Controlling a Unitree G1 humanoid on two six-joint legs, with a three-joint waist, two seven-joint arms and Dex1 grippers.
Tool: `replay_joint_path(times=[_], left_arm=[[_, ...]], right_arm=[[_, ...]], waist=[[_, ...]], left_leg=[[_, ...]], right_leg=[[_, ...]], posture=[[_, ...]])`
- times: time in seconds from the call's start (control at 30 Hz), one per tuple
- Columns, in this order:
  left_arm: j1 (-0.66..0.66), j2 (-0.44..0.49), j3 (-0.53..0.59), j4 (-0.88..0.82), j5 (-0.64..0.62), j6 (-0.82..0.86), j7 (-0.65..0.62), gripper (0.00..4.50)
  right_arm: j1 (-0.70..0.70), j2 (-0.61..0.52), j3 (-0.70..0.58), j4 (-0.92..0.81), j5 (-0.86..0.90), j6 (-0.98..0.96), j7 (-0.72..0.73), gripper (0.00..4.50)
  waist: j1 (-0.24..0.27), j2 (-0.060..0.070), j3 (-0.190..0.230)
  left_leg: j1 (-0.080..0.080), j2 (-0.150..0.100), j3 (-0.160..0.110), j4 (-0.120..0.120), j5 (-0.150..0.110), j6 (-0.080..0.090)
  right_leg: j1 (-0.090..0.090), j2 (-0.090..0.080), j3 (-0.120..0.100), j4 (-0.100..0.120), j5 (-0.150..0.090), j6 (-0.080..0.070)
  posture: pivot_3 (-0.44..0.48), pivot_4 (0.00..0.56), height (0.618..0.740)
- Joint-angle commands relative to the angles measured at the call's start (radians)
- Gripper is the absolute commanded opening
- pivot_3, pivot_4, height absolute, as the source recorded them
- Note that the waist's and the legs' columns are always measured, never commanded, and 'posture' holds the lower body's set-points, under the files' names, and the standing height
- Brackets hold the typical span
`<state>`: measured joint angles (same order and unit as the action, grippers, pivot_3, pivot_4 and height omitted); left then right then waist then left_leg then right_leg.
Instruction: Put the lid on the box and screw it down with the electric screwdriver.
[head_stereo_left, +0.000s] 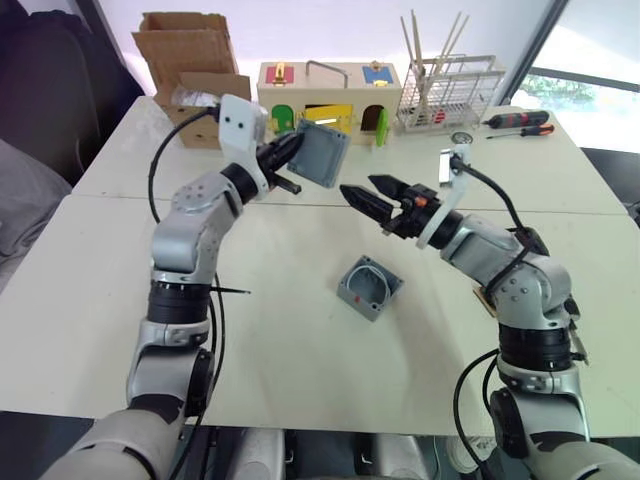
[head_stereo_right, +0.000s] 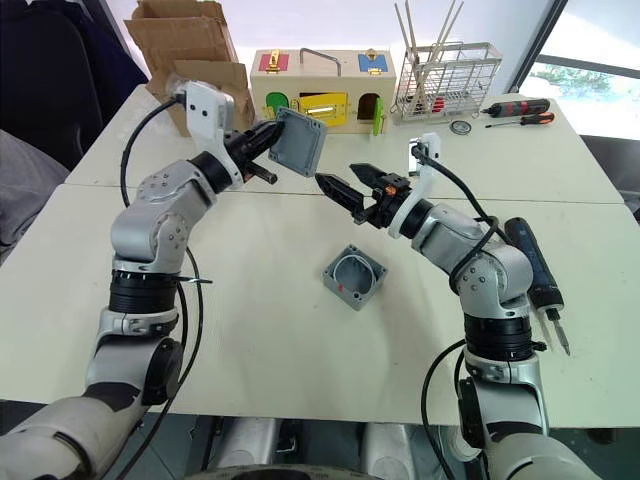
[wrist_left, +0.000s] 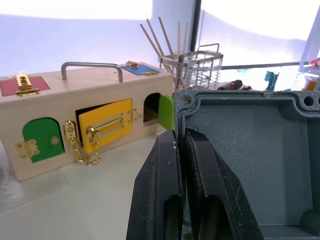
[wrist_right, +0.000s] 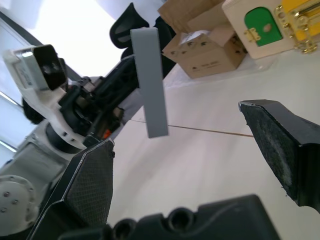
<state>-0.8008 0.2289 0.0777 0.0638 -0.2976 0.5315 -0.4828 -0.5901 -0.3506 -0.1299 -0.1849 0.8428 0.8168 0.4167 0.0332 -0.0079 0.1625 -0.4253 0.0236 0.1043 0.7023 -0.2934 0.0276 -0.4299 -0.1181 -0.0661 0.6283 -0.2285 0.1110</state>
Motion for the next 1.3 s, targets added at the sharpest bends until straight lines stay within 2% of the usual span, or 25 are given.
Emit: replay_joint_path(times=[0.03, 0.17, 0.27, 0.4, 0.63, 0.73, 0.77, 0.83, 1.07, 1.2, 1.3], left_arm=[[-0.018, -0.008, -0.012, -0.042, -0.022, -0.037, -0.018, 0.10], [-0.019, -0.010, -0.026, -0.042, -0.021, -0.047, -0.032, 0.10], [-0.012, -0.011, -0.028, -0.050, -0.031, -0.049, -0.044, 0.00], [-0.011, -0.011, -0.027, -0.054, -0.045, -0.052, -0.065, 0.00], [-0.001, -0.010, -0.028, -0.056, -0.051, -0.056, -0.068, 0.00], [0.005, -0.014, -0.032, -0.061, -0.054, -0.055, -0.066, 0.00], [0.007, -0.014, -0.034, -0.064, -0.054, -0.055, -0.065, 0.00], [0.008, -0.015, -0.034, -0.063, -0.053, -0.057, -0.065, 0.00], [0.012, -0.010, -0.036, -0.062, -0.063, -0.053, -0.075, 0.00], [0.003, -0.002, -0.004, -0.073, -0.132, 0.005, -0.107, 1.44], [-0.015, 0.008, 0.058, -0.096, -0.231, 0.049, -0.125, 3.01]], right_arm=[[-0.036, 0.024, -0.050, -0.015, 0.063, 0.013, -0.007, 4.50], [-0.034, 0.030, -0.060, -0.020, 0.086, 0.025, -0.007, 4.50], [-0.025, 0.037, -0.060, -0.031, 0.098, 0.034, -0.016, 3.82], [-0.027, 0.043, -0.060, -0.019, 0.102, 0.035, -0.021, 2.47], [-0.030, 0.053, -0.067, -0.004, 0.101, 0.028, -0.023, 2.47], [-0.027, 0.054, -0.067, -0.006, 0.102, 0.026, -0.017, 1.70], [-0.027, 0.057, -0.069, -0.006, 0.104, 0.024, -0.018, 1.31], [-0.027, 0.061, -0.071, -0.005, 0.105, 0.021, -0.022, 0.23], [-0.019, 0.069, -0.073, -0.013, 0.111, 0.026, -0.018, 0.13], [-0.004, 0.073, -0.060, -0.035, 0.103, 0.021, -0.017, 0.13], [0.010, 0.070, -0.054, -0.057, 0.094, 0.016, -0.019, 0.13]], waist=[[0.000, 0.000, 0.000], [-0.004, 0.000, 0.000], [-0.012, 0.000, 0.000], [-0.023, 0.000, 0.000], [-0.023, 0.000, 0.000], [-0.023, 0.000, 0.000], [-0.023, 0.000, 0.000], [-0.022, 0.000, 0.000], [-0.023, 0.000, 0.000], [-0.023, 0.000, 0.000], [-0.024, 0.000, 0.000]], left_leg=[[0.000, 0.000, 0.000, 0.000, 0.000, 0.000], [0.000, 0.000, 0.000, 0.000, 0.000, 0.000], [0.000, 0.000, 0.000, 0.000, 0.000, 0.000], [0.000, 0.000, 0.000, -0.001, 0.000, 0.000], [0.000, 0.000, 0.000, -0.002, 0.000, 0.000], [0.000, 0.000, 0.000, -0.002, 0.000, 0.000], [0.000, 0.000, 0.000, -0.002, 0.000, 0.000], [0.000, 0.001, 0.000, -0.002, 0.000, 0.000], [0.000, 0.001, 0.000, -0.002, 0.000, 0.000], [0.000, 0.001, 0.000, -0.002, 0.000, 0.000], [0.000, 0.002, 0.000, -0.002, 0.000, 0.000]], right_leg=[[0.000, 0.000, 0.000, 0.000, 0.000, 0.000], [0.000, 0.000, 0.000, 0.000, 0.000, 0.000], [0.000, 0.000, 0.000, 0.000, 0.000, 0.000], [0.000, 0.000, 0.000, 0.000, 0.000, 0.000], [0.000, 0.000, 0.000, -0.001, 0.000, 0.000], [0.000, 0.000, 0.000, -0.001, 0.000, 0.000], [0.000, 0.000, 0.000, -0.001, 0.000, 0.000], [0.000, 0.000, 0.000, -0.001, 0.000, 0.000], [0.000, 0.000, 0.000, -0.001, 0.000, 0.000], [0.000, 0.000, 0.000, -0.001, 0.000, 0.000], [0.000, 0.000, 0.000, -0.001, 0.000, 0.000]], posture=[[0.000, 0.150, 0.728], [0.000, 0.150, 0.728], [0.000, 0.150, 0.728], [0.000, 0.150, 0.728], [0.000, 0.150, 0.728], [0.000, 0.150, 0.728], [0.000, 0.150, 0.728], [0.000, 0.150, 0.728], [0.000, 0.150, 0.728], [0.000, 0.150, 0.728], [0.000, 0.150, 0.728]])
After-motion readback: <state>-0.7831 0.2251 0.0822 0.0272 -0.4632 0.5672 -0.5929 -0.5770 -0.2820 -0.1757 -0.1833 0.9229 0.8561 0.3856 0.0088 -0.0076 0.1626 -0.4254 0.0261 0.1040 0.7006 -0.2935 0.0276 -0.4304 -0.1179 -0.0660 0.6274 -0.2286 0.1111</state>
